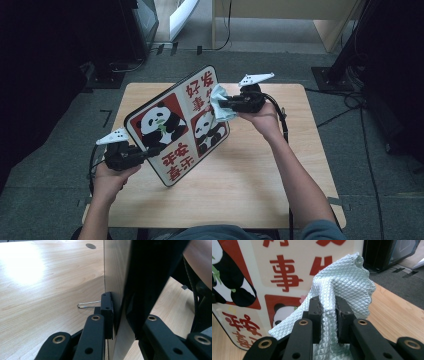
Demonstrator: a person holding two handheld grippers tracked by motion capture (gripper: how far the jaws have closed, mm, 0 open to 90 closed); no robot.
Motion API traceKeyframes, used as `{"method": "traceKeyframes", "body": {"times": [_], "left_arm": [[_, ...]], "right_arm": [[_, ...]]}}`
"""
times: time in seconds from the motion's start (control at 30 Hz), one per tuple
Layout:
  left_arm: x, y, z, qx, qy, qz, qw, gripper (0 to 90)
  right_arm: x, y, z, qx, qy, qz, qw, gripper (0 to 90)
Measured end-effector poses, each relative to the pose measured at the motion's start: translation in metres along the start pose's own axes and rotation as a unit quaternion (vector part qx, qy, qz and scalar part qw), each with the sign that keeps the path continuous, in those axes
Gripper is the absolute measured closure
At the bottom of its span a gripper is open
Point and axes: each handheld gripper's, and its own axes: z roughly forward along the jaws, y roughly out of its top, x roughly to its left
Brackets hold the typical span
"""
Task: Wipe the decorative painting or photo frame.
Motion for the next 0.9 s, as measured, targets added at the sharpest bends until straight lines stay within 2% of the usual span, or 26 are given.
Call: {"method": "traceKeyframes", "body": {"times": [0.13, 0.23, 0.57, 0.9], "left_arm": [[0.0, 0.0, 0.0, 0.001, 0.0, -0.001, 1.0, 79.9], [-0.001, 0.0, 0.0, 0.001, 0.001, 0.0, 1.0, 79.9], [-0.001, -0.001, 0.0, 0.0, -0.001, 0.002, 1.0, 79.5], [0.0, -0.001, 0.0, 0.0, -0.003, 0.002, 1.0, 79.4]], "right_arm": [[-0.001, -0.004, 0.001, 0.006, -0.001, -0.001, 1.0, 78.2], [0.0, -0.01, 0.003, 0.001, -0.007, -0.002, 1.0, 78.2], [-0.002, -0.018, 0.007, 0.018, -0.007, 0.004, 0.9998, 78.2], [-0.003, -0.026, 0.01, 0.02, -0.007, 0.001, 0.9998, 78.3]]}}
